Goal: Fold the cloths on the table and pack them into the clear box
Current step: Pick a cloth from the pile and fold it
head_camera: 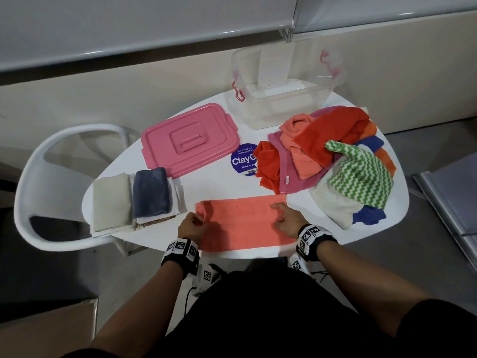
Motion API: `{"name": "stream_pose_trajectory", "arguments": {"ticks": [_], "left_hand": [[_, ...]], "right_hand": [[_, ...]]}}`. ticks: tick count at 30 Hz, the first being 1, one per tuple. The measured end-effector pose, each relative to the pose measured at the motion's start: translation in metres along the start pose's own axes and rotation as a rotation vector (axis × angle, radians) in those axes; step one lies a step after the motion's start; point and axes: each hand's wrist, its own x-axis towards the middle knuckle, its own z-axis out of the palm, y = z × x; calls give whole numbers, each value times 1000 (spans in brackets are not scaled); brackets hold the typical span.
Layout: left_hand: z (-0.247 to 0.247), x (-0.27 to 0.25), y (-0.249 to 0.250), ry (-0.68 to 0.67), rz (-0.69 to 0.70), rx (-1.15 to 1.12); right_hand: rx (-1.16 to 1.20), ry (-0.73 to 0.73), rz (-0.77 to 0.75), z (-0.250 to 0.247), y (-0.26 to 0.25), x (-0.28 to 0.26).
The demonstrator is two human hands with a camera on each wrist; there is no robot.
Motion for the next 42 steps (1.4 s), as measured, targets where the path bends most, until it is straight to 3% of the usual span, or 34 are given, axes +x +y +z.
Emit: {"name": "stream_pose_trajectory", "arguments": {"ticks": [5, 9, 12, 18, 21, 24, 26, 28, 30, 32, 35, 42], "left_hand": [[-1, 6, -11, 161, -23, -72], [-1, 10, -10, 110, -82, -92], [0, 12, -5, 56, -45, 16], [-1, 3, 12, 136, 56, 9], [10, -8, 27, 83, 190, -25], [28, -19, 43, -53, 302, -7], [38, -22, 49, -212, 311, -46], [43, -21, 52, -266, 315, -43], [43, -13, 54, -141, 396, 106], [40, -3, 55, -57, 510, 301], [38, 8, 59, -87, 603, 622], [29, 16, 76, -216, 549, 899]], "right_hand": [[-8, 4, 0, 2, -2, -2], [-131, -37, -43, 0, -8, -6], [-150, -47, -54, -2, -9, -7], [-14, 67, -13, -1, -8, -10], [74, 133, -7, -3, -15, -11], [190, 123, 18, -4, -19, -7], [275, 101, 45, -4, -24, -7], [338, 43, 81, -2, -31, -8], [325, -45, 91, 4, -34, -9], [158, -133, 66, 11, -35, -10], [-97, -178, 52, 27, -38, -9], [-268, -152, 9, 35, -45, -11]]}}
